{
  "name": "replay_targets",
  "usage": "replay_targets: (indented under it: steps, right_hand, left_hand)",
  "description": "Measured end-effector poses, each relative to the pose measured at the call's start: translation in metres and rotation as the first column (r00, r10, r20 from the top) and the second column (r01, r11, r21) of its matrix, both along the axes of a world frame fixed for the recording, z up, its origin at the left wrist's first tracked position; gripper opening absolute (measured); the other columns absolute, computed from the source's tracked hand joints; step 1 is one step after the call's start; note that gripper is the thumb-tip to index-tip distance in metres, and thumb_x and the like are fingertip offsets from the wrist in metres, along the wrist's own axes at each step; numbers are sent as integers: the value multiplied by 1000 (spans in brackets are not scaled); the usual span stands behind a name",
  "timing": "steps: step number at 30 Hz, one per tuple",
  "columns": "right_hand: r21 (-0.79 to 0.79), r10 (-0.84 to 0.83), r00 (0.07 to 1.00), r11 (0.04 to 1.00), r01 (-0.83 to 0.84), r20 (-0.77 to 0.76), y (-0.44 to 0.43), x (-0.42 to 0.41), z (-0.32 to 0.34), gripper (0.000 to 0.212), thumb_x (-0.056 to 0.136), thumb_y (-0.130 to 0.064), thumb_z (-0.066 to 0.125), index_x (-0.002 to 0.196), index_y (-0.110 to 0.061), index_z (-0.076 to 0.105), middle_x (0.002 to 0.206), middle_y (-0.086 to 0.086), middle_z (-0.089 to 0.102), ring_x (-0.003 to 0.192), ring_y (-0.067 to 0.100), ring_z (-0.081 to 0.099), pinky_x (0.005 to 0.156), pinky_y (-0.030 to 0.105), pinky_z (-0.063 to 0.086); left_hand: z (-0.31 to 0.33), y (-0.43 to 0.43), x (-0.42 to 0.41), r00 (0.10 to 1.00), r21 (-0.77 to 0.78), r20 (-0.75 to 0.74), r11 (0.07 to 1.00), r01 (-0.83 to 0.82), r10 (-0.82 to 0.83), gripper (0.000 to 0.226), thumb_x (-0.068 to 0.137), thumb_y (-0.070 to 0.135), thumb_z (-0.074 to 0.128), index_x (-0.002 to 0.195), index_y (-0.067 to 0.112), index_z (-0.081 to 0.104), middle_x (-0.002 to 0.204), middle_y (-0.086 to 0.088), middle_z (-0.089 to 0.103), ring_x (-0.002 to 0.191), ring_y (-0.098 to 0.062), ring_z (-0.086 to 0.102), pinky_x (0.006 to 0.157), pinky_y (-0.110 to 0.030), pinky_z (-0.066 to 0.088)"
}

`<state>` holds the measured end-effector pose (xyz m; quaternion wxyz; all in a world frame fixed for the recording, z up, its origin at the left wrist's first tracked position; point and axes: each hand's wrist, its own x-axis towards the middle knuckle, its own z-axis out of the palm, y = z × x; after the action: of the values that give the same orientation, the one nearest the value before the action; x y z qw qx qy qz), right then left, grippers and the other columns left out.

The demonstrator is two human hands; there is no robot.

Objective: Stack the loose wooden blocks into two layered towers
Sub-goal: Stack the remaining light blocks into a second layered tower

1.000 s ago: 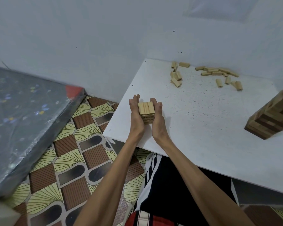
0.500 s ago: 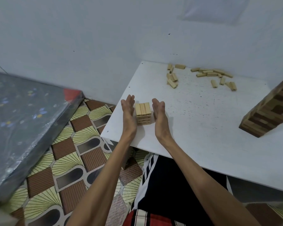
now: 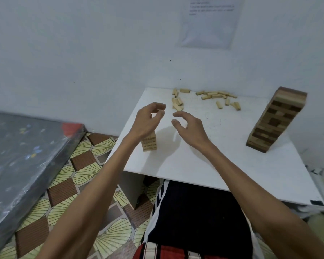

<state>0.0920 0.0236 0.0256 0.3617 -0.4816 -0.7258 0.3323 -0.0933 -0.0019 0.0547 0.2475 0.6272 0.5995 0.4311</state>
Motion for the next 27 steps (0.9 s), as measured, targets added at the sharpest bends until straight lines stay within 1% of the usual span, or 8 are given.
replay_targets:
  steps: [1, 3, 6, 8, 10, 14, 20, 27]
  right_hand:
    - [18, -4, 999, 1000, 4, 34, 2, 5, 4, 35, 101, -35, 62, 133, -21, 65, 140, -8, 63, 121, 12, 59, 105, 25, 41]
    - [44, -9, 993, 999, 3, 118, 10, 14, 9, 36, 100, -34, 62, 133, -20, 66, 140, -6, 63, 128, 14, 57, 102, 23, 38]
    - [59, -31, 972, 998, 17, 234, 25, 24, 15, 36, 99, -35, 61, 131, -19, 67, 140, -4, 63, 132, 16, 55, 101, 28, 42]
    - [75, -59, 960, 996, 39, 275, 36, 28, 20, 35, 99, -33, 60, 129, -18, 68, 139, -2, 63, 130, 19, 56, 98, 31, 44]
    - [72, -71, 952, 996, 52, 299, 46, 31, 23, 33, 99, -31, 59, 128, -17, 68, 137, 1, 64, 125, 20, 58, 92, 31, 46]
    - [51, -69, 932, 997, 54, 357, 73, 29, 21, 32, 99, -30, 59, 127, -16, 67, 132, 4, 66, 115, 22, 62, 89, 36, 51]
    - [19, -36, 882, 999, 30, 470, 120, 12, 3, 36, 99, -27, 58, 132, -14, 65, 137, 4, 64, 129, 25, 55, 97, 38, 49]
    - [43, -68, 824, 998, 53, 562, 167, -13, -24, 37, 99, -30, 59, 132, -12, 64, 129, 9, 67, 119, 30, 61, 87, 38, 52]
  left_hand:
    - [3, 4, 6, 999, -7, -38, 1000, 18, -18, 29, 100, 25, 55, 126, 22, 68, 124, 14, 68, 111, 1, 62, 94, -23, 48]
    - [7, 14, 18, 993, -38, -104, 998, 53, -56, 31, 100, 25, 55, 127, 19, 68, 126, 10, 68, 109, -2, 62, 91, -19, 46]
    - [9, 30, 28, 974, -72, -197, 993, 99, -111, 30, 99, 22, 56, 125, 13, 69, 126, 5, 68, 108, -6, 63, 84, -13, 43]
    - [9, 44, 30, 953, -97, -270, 989, 115, -137, 29, 99, 21, 56, 123, 12, 70, 125, 3, 69, 110, -10, 63, 85, -18, 46]
    - [7, 60, 29, 931, -122, -329, 985, 120, -155, 29, 99, 20, 57, 124, 13, 69, 127, 2, 69, 112, -13, 64, 92, -27, 50]
    - [2, 96, 20, 894, -168, -407, 977, 129, -188, 28, 98, 17, 56, 123, 14, 69, 129, 1, 68, 112, -16, 65, 90, -22, 44]
    - [-15, 156, -2, 867, -233, -442, 963, 135, -229, 30, 98, 15, 57, 126, 13, 68, 131, 0, 67, 110, -18, 65, 89, -24, 44]
    - [-47, 213, -22, 779, -263, -557, 951, 163, -287, 34, 99, 10, 56, 132, 11, 62, 138, -7, 60, 119, -26, 61, 103, -39, 47]
